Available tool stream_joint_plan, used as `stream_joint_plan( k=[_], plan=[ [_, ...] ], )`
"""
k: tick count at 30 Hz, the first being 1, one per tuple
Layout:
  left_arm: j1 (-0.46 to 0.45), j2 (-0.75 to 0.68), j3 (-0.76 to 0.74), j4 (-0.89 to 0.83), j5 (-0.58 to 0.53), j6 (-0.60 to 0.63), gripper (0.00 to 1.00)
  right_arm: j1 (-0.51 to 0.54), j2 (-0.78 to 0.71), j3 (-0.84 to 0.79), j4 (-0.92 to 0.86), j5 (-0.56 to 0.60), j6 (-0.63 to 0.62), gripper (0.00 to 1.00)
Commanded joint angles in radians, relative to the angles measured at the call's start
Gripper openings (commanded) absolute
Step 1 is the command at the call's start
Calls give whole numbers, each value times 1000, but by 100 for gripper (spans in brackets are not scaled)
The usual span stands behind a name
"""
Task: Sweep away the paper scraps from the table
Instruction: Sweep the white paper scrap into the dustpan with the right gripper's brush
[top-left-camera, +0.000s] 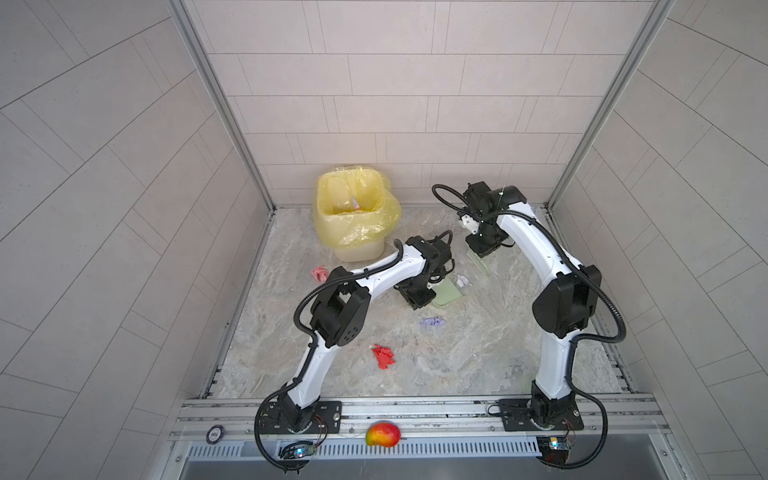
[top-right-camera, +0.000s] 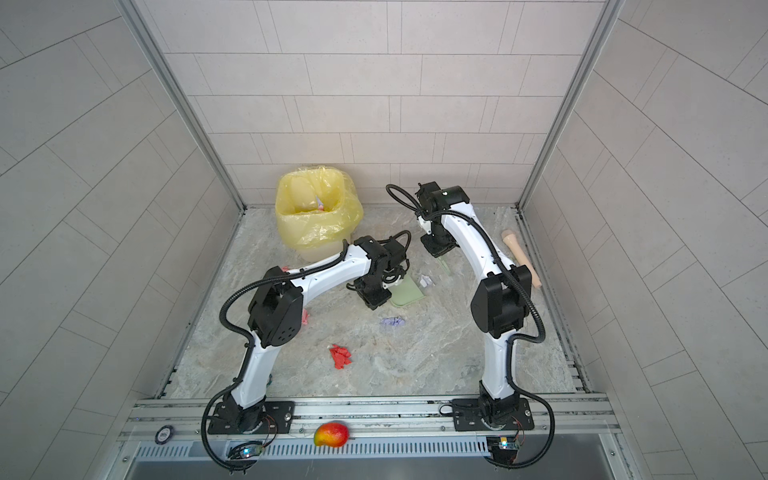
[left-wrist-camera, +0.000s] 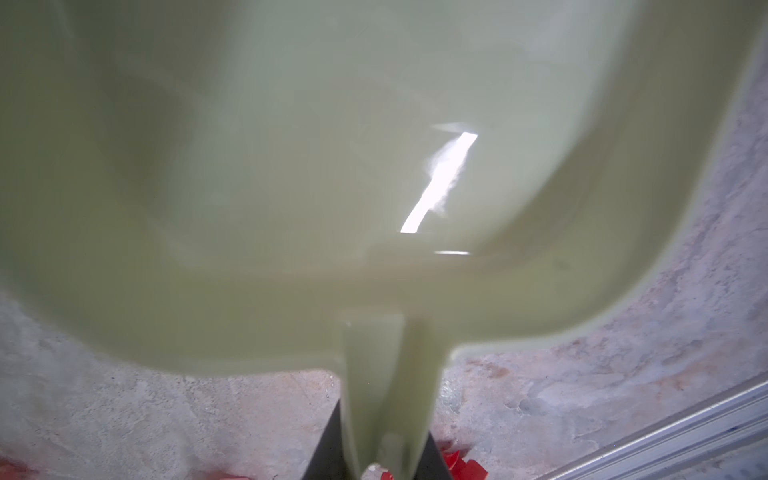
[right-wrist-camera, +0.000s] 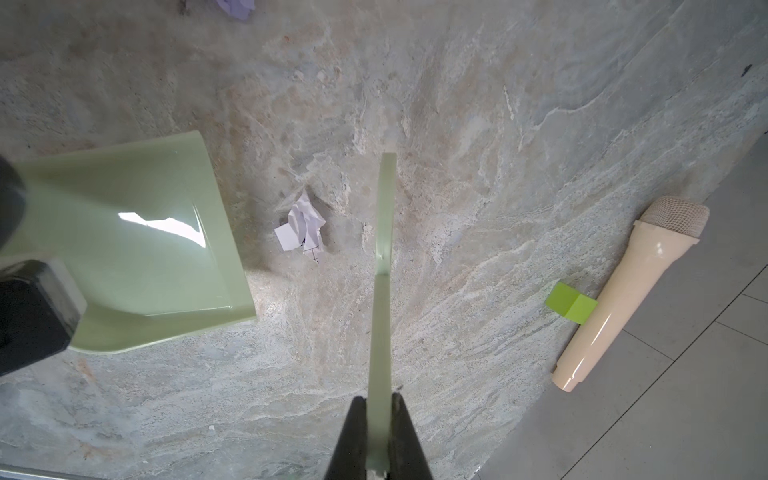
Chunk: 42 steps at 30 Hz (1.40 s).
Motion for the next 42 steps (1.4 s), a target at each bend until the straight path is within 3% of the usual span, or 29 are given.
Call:
stream_joint_plan(
  k=[1, 14, 42],
  plan=[
    [-3, 12, 20, -67, 24, 19, 0, 7, 25, 32, -37, -4, 30, 0],
    [-2, 113, 144, -114, 32, 29, 0, 30, 79, 68, -44, -11, 40, 0],
    [5, 201, 225, -134, 29, 33, 0, 60, 114, 84, -74, -55, 33, 0]
  ],
)
